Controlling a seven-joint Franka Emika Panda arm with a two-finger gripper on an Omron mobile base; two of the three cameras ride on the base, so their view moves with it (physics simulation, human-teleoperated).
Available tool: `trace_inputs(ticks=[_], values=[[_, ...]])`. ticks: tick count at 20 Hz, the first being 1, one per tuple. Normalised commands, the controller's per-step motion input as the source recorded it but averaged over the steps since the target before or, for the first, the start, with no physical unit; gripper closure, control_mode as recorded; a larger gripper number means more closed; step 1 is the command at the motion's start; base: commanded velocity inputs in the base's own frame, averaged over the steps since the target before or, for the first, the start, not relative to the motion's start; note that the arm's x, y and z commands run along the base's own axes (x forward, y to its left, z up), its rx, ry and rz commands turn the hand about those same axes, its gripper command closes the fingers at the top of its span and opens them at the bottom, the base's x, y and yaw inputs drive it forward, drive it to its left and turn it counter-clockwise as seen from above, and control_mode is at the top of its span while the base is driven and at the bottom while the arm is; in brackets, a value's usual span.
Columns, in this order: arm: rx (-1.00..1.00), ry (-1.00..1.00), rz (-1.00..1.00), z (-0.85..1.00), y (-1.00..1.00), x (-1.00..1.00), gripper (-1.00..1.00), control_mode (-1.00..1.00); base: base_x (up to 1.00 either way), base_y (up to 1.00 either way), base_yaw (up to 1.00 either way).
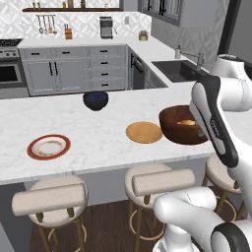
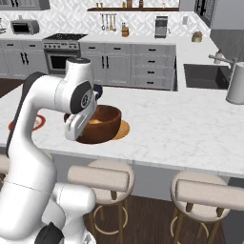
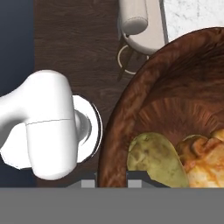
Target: Pick the chicken drumstick and potato from their plates and place them in the bowl. Then put the bowl in the fridge.
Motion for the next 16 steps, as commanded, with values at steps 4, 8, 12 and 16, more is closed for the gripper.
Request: trace_inputs(ticks=[4,8,12,16], values=[[0.00,-0.01,0.00,0.00,0.00,-0.02,1.00,-1.00,0.00,0.00,0.00],[0.00,-0.02,0.00,0.00,0.00,-0.01,1.00,-1.00,0.00,0.00,0.00],[0.00,-0.09,0.00,0.00,0.00,0.00,1.00,-1.00,0.00,0.00,0.00],[0.00,-0.05,0.00,0.00,0.00,0.00,1.00,-1.00,0.00,0.00,0.00]])
